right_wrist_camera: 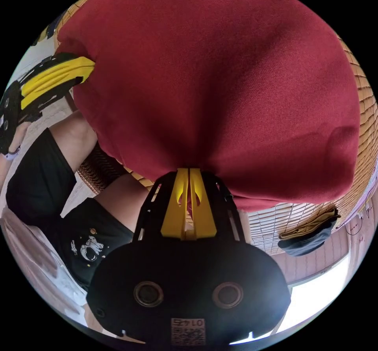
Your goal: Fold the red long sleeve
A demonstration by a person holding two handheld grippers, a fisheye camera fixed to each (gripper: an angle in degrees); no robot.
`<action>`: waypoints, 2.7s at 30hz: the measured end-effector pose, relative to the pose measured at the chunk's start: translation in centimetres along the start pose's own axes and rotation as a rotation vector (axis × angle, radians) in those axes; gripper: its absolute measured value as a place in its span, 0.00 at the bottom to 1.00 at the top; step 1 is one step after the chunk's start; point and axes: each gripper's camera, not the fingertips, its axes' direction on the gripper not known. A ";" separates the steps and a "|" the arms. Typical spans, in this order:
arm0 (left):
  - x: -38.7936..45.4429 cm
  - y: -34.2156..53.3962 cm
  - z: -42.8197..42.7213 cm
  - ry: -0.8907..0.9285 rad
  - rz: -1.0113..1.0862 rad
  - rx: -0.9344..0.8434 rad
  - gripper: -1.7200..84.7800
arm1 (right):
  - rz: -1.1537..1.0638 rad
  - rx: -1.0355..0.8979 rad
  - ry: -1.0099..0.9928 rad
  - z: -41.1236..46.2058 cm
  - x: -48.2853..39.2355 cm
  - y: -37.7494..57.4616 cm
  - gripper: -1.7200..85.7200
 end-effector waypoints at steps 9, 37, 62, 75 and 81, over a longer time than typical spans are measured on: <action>-1.1 -1.3 -0.7 0.119 -0.048 -0.057 0.01 | -0.018 -0.021 0.040 -1.3 -1.1 -1.3 0.01; -2.7 4.4 -4.9 0.156 0.042 0.000 0.01 | -0.059 0.001 0.007 -2.6 -1.4 2.7 0.01; -9.9 27.0 -15.3 0.119 -0.288 0.316 0.01 | 0.379 0.390 0.058 9.4 -7.4 32.8 0.12; -22.3 35.5 -15.2 0.235 -0.599 0.302 0.10 | 0.777 0.731 -0.333 14.7 0.5 44.4 0.15; -21.9 31.7 -14.5 0.223 -0.523 0.176 0.09 | 0.868 0.799 -0.494 15.4 2.0 45.3 0.07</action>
